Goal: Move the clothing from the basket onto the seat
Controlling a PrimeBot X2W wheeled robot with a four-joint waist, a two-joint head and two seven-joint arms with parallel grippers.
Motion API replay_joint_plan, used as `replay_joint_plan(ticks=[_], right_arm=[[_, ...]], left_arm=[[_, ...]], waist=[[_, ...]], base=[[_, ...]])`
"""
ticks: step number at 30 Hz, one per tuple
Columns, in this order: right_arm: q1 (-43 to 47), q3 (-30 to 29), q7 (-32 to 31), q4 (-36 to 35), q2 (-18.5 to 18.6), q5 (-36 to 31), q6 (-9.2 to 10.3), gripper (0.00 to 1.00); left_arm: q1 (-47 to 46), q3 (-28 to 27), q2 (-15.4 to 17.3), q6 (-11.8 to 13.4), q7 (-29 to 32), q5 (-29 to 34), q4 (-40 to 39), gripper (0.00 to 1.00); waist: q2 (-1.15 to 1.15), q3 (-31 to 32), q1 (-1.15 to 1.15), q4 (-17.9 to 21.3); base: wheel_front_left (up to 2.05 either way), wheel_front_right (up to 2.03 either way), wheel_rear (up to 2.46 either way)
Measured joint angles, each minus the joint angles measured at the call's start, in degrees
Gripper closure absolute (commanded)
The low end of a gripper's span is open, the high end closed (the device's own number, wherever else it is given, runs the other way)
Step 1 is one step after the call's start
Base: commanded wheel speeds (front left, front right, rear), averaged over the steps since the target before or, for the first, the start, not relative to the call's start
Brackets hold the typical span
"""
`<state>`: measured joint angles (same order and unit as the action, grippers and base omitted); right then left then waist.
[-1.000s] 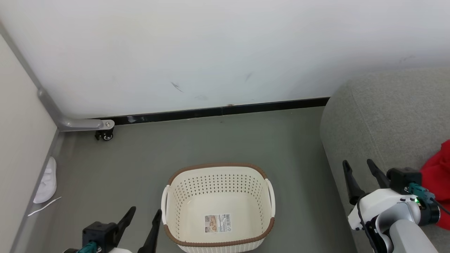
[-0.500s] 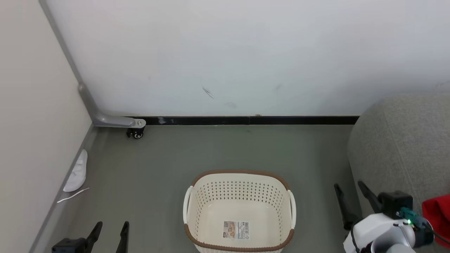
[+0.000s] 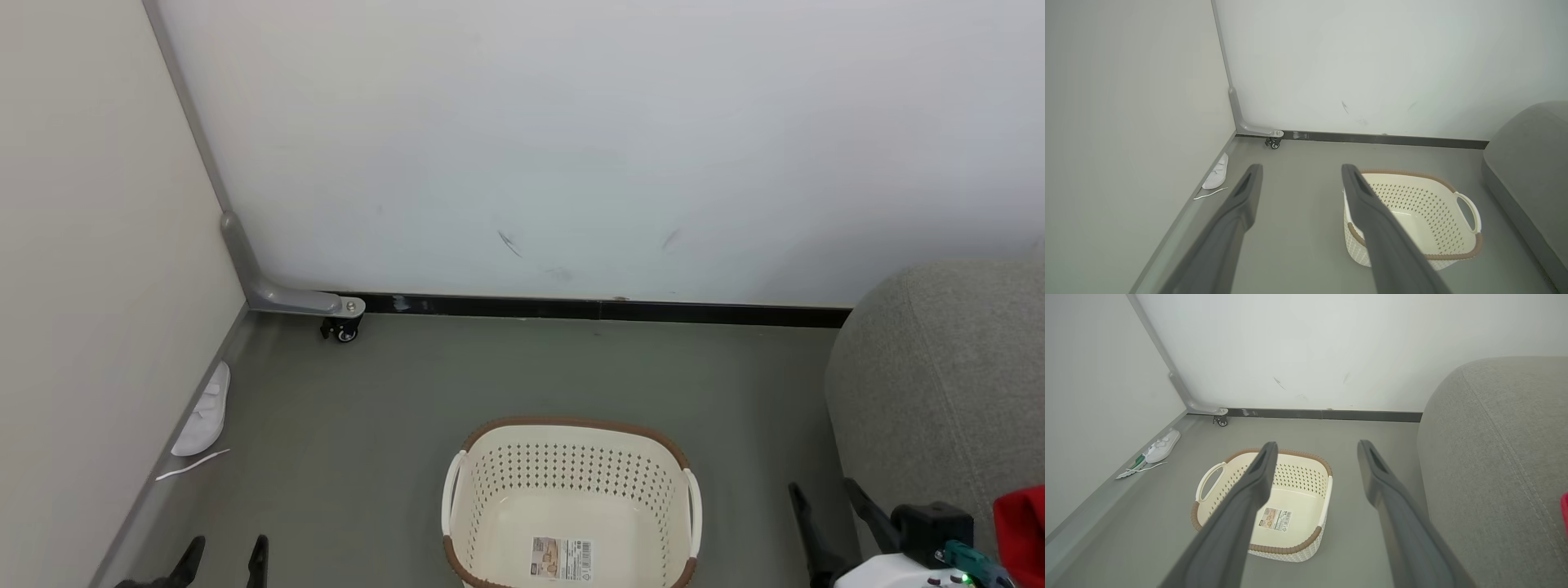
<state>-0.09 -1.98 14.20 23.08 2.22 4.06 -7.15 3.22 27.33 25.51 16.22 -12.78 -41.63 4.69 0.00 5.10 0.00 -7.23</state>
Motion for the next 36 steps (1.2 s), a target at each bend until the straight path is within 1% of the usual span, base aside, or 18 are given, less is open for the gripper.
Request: replay_joint_plan(ticks=[3,9,15,24,36], right_arm=[[0.3,0.2,0.0,-0.5,-0.1,0.0,0.0,0.0],[1.4,-0.5,0.0,-1.9,-0.1,-0.1,0.0,0.0],[2.2,-0.8,0.0,-2.9,-0.1,-0.5,0.0,0.0],[2.4,-0.9,0.0,-4.1,-0.1,-0.5,0.0,0.0],[2.5,-1.0,0.0,-4.9,-0.1,-0.5,0.0,0.0]], left_arm=[[1.5,-0.4,0.4,-0.1,0.0,0.0,1.3,0.0],[2.2,-1.1,-0.2,-0.6,-0.4,-1.2,3.0,0.0],[2.3,-1.0,-0.2,-2.3,-0.6,-1.0,3.8,0.0],[2.3,-3.5,-0.5,-2.3,-1.1,-1.0,5.2,0.0],[2.3,-4.2,-1.7,-2.3,-1.4,1.5,5.3,0.0]], waist=[[0.0,0.1,0.0,0.5],[0.0,0.0,0.0,1.3],[0.0,-0.3,0.0,2.1],[0.0,-0.7,0.0,3.2],[0.0,-0.7,0.0,3.1]], base=[[0.0,0.0,0.0],[0.0,0.0,0.0],[0.0,0.0,0.0],[0.0,0.0,0.0],[0.0,0.0,0.0]])
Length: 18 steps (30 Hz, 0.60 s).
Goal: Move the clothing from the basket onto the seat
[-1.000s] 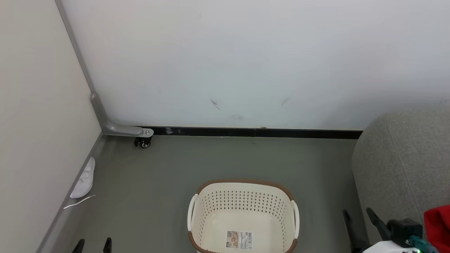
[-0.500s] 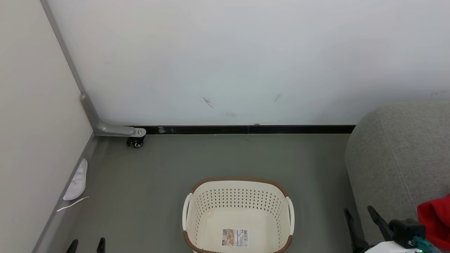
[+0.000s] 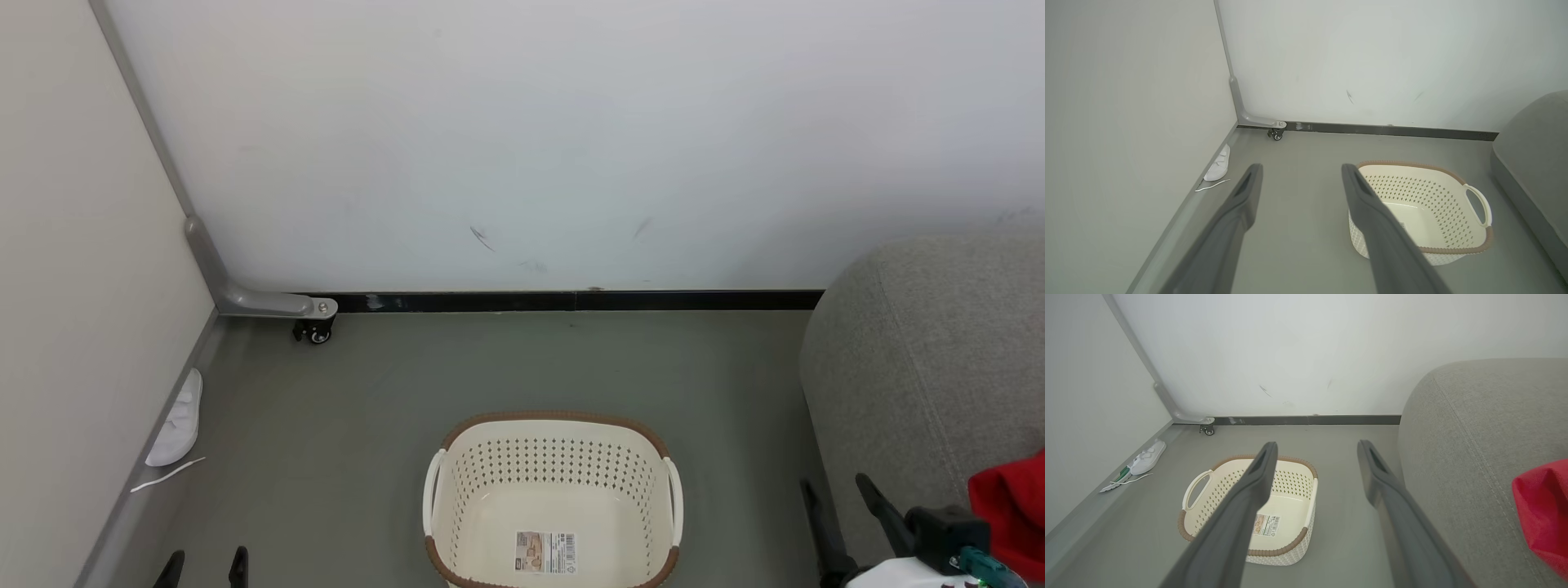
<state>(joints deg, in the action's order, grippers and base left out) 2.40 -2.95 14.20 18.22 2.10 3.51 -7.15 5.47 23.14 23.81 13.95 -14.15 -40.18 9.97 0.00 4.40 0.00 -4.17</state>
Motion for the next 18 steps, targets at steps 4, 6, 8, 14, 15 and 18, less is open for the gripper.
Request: replay_joint_plan(ticks=[4,6,8,14,15,18], right_arm=[[0.2,0.1,-0.1,1.2,-0.5,0.0,0.08,1.0],[1.2,0.2,-0.1,2.4,-0.9,0.0,0.08,1.0],[1.8,0.0,-0.1,3.0,-1.1,0.3,0.09,1.0],[0.0,-2.5,-1.9,4.8,-1.2,3.6,0.09,1.0],[-0.6,-3.0,-2.4,5.0,-1.2,4.4,0.08,1.0],[-1.7,-4.0,-3.6,5.5,-1.2,6.9,0.09,1.0]], left_arm=[[0.3,0.3,-1.5,-0.1,0.0,-0.1,1.0,1.0],[0.9,0.9,-3.1,-0.1,0.0,-0.1,1.9,1.0],[1.2,1.0,-4.1,-0.1,0.4,-0.3,2.1,1.0],[1.1,-0.3,-4.4,-1.0,1.2,-3.7,2.1,1.0],[1.1,-0.5,-4.6,-1.1,1.5,-4.1,2.1,1.0],[1.1,-1.3,-5.5,-1.6,2.1,-5.5,2.1,1.0]], waist=[[0.0,0.0,0.0,-0.2],[0.0,0.0,0.0,-0.2],[0.0,0.0,0.0,-0.2],[0.0,-0.1,0.0,-0.2],[0.0,-0.1,0.0,-0.2],[0.0,-0.1,0.0,-0.2]], base=[[0.0,0.0,0.0],[0.0,0.0,0.0],[0.0,0.0,0.0],[0.0,0.0,0.0],[0.0,0.0,0.0],[0.0,0.0,0.0]])
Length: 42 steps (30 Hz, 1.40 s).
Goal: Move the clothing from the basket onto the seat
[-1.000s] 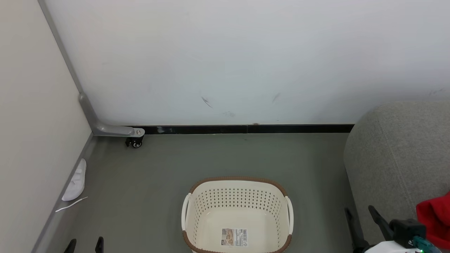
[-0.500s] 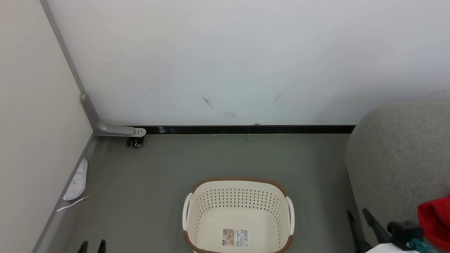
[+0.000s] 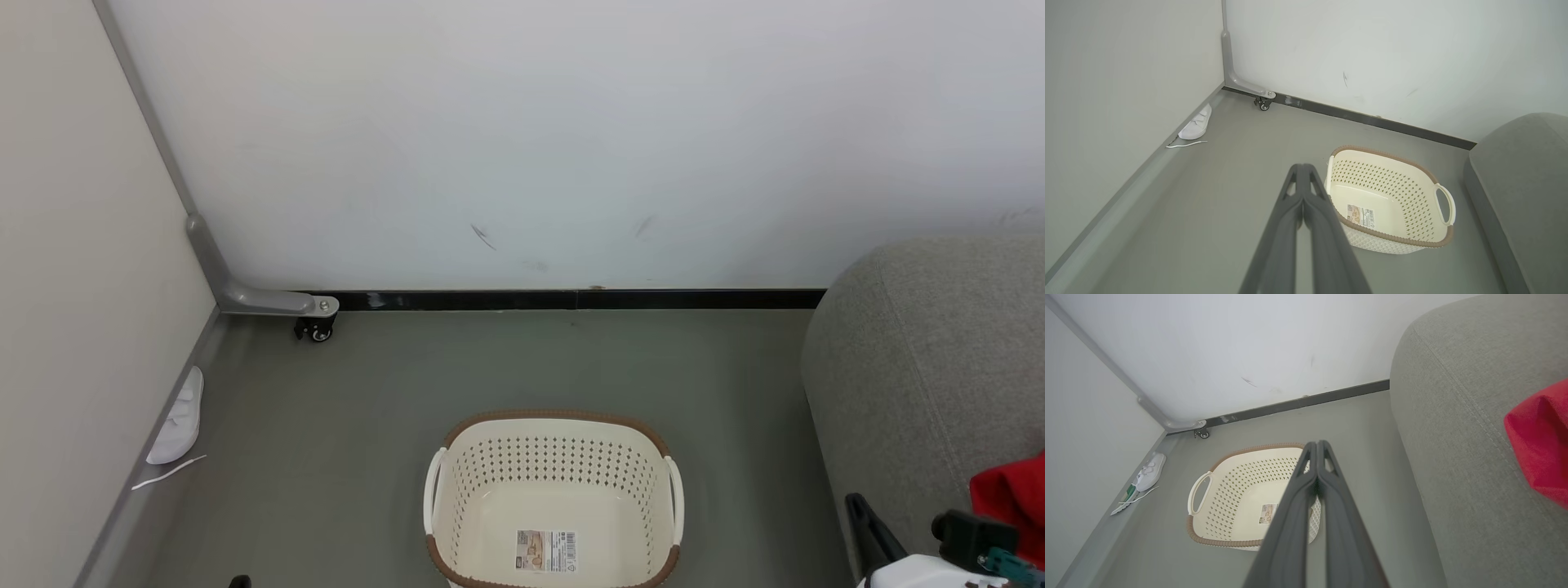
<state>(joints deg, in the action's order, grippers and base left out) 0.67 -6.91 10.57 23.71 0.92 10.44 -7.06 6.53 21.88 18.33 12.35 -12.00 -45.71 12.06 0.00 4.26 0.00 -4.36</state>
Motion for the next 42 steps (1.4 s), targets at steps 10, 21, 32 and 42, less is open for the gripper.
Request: replay_joint_plan(ticks=[10,21,32,42], right_arm=[[-0.6,-1.2,-3.6,0.9,0.0,9.3,0.0,1.0],[-2.3,-1.9,-7.1,0.6,0.0,19.1,-0.01,1.0],[-2.4,-2.2,-9.4,-0.7,0.1,28.3,-0.01,1.0],[-2.4,-2.2,-10.9,-1.5,0.2,37.6,-0.01,1.0]], left_arm=[[-0.3,-2.8,-1.8,-2.0,1.4,-5.5,0.1,1.0],[-0.7,-6.0,-3.7,-4.5,3.9,-11.3,0.1,1.0],[-1.7,-8.7,-5.3,-6.5,5.9,-16.5,0.1,1.0],[-2.9,-11.6,-6.9,-8.6,7.9,-21.8,0.3,1.0]], waist=[[0.0,-0.4,-0.13,0.5],[0.0,-0.7,-0.67,1.3],[0.0,-0.8,-0.99,1.9],[0.0,-1.2,-0.8,2.3]], base=[[0.0,0.0,0.0],[0.0,0.0,0.0],[0.0,0.0,0.0],[0.0,0.0,0.0]])
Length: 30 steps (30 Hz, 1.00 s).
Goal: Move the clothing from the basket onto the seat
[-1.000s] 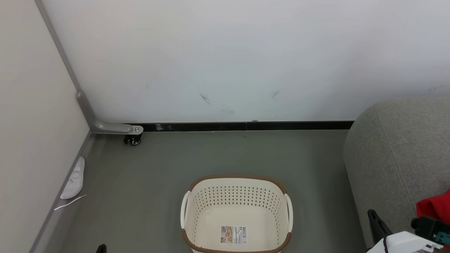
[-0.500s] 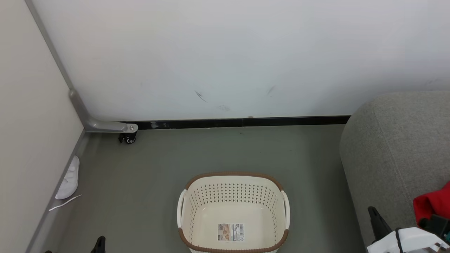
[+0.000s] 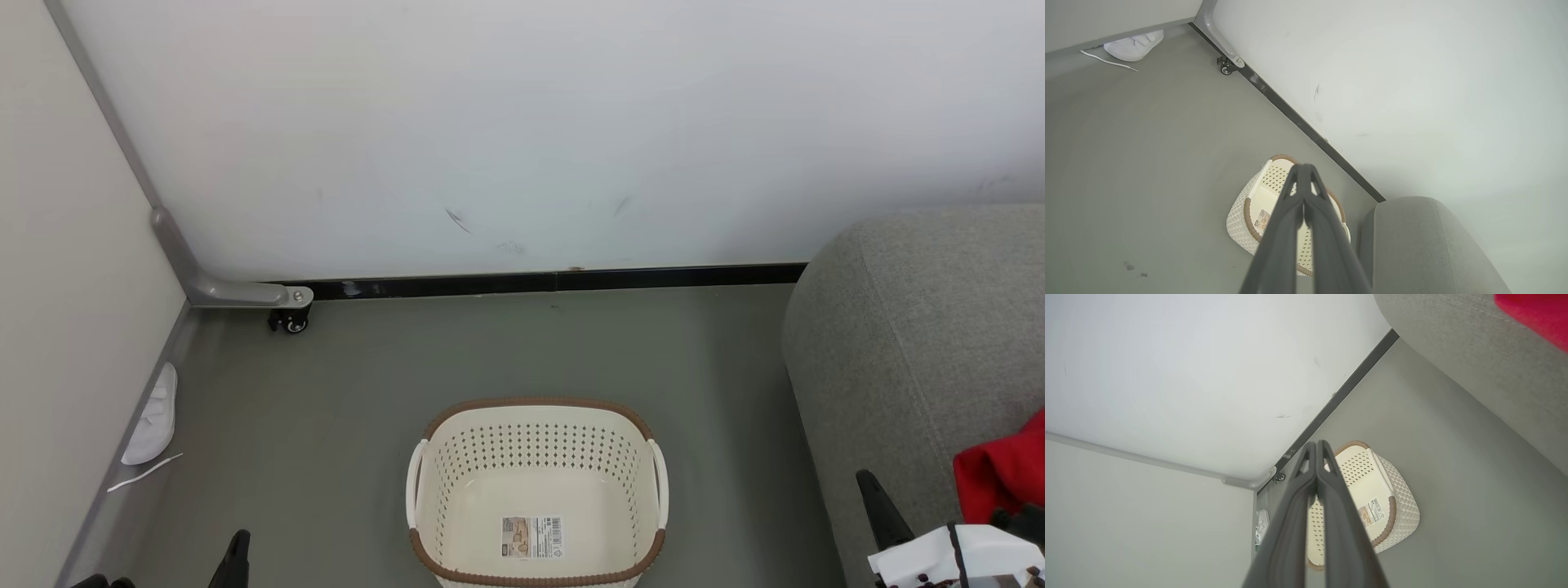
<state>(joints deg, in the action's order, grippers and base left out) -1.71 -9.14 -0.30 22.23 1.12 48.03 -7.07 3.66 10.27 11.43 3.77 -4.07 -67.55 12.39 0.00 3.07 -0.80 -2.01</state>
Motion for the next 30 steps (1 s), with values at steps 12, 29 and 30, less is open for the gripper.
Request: replay_joint_plan(ticks=[12,29,30], right_arm=[[-0.1,0.1,-1.7,-1.4,0.3,10.8,0.0,1.0],[-1.3,0.3,-4.2,-3.4,0.5,27.0,0.0,1.0],[-1.3,0.3,-4.4,-3.5,0.6,27.9,0.0,1.0]], left_arm=[[-1.2,-3.2,-2.2,-2.6,2.3,-6.2,0.8,1.0],[-3.7,-8.3,-5.2,-6.3,5.6,-15.8,1.7,1.0],[-3.9,-8.5,-5.5,-6.5,5.6,-16.2,1.8,1.0]], waist=[[0.0,-1.1,0.57,0.5],[0.0,-2.3,0.75,1.3],[0.0,-2.4,0.75,1.3]], base=[[0.0,0.0,0.0],[0.0,0.0,0.0],[0.0,0.0,0.0]])
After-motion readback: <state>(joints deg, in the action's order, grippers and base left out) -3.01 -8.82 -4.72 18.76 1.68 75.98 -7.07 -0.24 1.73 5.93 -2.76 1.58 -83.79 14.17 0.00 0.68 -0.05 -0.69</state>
